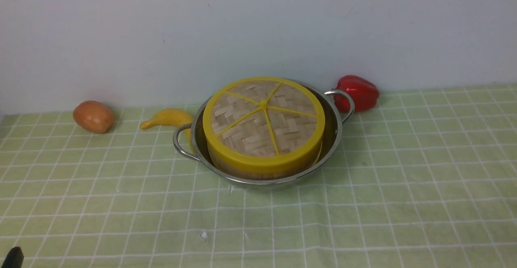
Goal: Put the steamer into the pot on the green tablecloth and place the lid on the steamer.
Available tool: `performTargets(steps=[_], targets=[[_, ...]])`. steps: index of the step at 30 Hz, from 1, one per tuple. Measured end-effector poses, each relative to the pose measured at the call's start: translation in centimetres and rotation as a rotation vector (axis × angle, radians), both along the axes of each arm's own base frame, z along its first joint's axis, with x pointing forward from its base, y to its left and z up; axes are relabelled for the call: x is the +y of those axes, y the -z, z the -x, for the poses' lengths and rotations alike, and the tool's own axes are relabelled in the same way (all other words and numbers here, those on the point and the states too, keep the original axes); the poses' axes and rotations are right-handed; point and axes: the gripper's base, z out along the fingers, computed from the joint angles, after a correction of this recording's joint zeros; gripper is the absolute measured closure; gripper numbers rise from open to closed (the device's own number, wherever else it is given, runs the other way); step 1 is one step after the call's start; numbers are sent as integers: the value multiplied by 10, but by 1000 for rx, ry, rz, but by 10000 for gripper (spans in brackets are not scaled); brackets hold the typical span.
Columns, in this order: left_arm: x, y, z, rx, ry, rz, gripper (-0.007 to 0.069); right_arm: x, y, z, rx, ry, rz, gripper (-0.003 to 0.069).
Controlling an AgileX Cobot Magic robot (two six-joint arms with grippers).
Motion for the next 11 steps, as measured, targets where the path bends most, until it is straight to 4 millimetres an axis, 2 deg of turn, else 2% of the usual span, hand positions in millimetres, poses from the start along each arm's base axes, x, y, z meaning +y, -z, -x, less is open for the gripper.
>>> performTargets(steps=[11], targets=[[0, 0, 0, 0, 0, 0, 433, 0, 0, 0, -1, -1, -25, 419]])
